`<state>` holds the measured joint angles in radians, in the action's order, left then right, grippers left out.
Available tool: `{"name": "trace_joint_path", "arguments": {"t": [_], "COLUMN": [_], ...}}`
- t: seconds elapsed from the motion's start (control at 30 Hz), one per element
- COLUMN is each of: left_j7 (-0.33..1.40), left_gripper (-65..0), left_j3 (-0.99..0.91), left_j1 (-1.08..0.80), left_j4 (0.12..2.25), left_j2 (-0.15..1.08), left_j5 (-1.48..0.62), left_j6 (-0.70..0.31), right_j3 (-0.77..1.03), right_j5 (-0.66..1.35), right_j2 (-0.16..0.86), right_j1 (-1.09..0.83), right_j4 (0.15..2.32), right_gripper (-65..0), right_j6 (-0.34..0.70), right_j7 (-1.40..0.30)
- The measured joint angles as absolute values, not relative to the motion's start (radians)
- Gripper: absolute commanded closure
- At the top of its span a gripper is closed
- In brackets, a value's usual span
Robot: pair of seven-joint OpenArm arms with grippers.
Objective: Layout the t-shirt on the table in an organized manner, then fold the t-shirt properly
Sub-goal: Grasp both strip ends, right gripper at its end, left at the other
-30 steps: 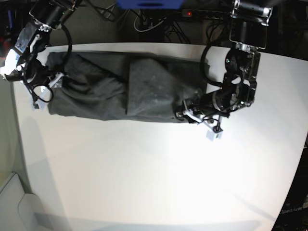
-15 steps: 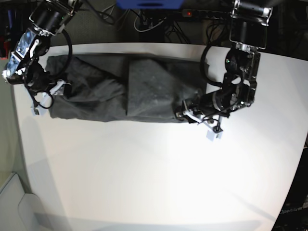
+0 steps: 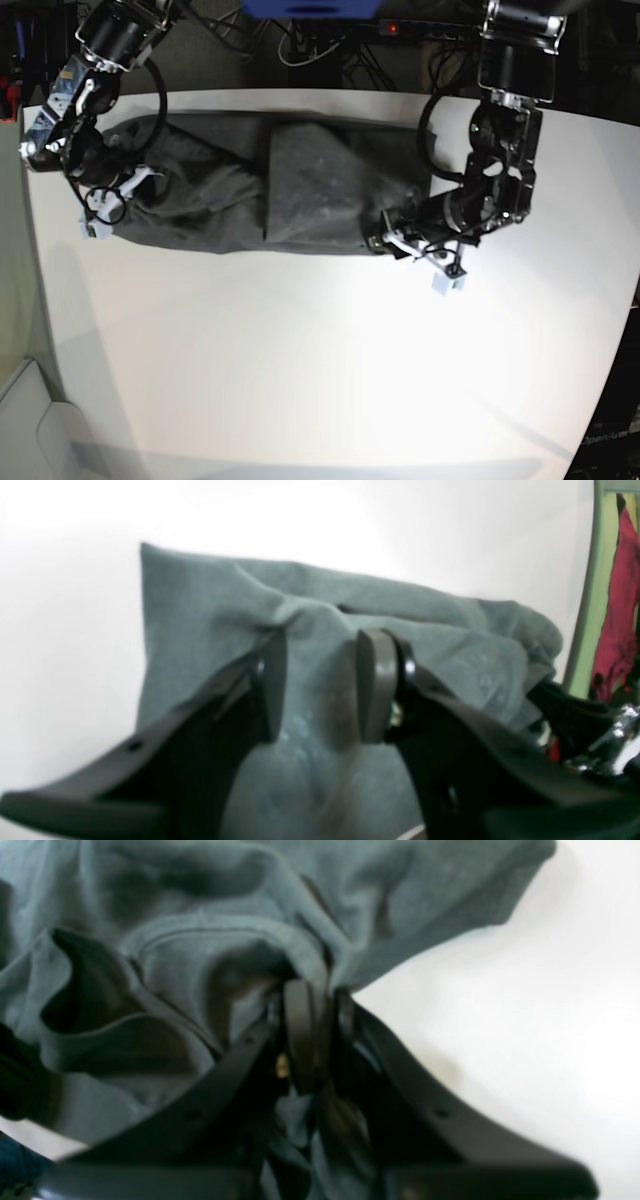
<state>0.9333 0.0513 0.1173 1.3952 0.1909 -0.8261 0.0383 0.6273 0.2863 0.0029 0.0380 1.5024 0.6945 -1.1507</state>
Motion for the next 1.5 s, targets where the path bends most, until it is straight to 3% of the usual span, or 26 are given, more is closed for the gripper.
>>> {"name": "trace_joint_path", "arguments": {"t": [0.3,0.53,0.77,0.97,1.5], "left_j7": [0.935,1.018,0.998,0.994,0.965], "left_gripper": [-23.5,-22.4,-1.0,0.0,0.0], "left_j3": [-0.109,-0.142,-0.144,-0.083,0.060], "left_j1": [0.114,-0.007,-0.039,-0.035,0.074], "left_j4": [1.479,1.483,1.556,1.535,1.390], "left_j2": [0.201,0.247,0.265,0.271,0.247], "left_j5": [-0.984,-0.975,-0.976,-0.912,-0.874], "left_j6": [0.034,0.292,0.430,0.538,0.550], "right_j3": [0.630,0.627,0.629,0.627,0.625], "right_j5": [0.289,0.293,0.294,0.258,0.262], "right_j2": [0.005,0.011,0.014,0.010,-0.019], "right_j1": [0.057,0.057,0.064,0.067,0.020], "right_j4": [1.499,1.498,1.497,1.550,1.710], "right_gripper": [0.0,0.0,0.0,0.0,0.0], "right_j6": [0.695,0.695,0.695,0.696,0.695], "right_j7": [-1.177,-1.178,-1.185,-1.213,-1.205]}}
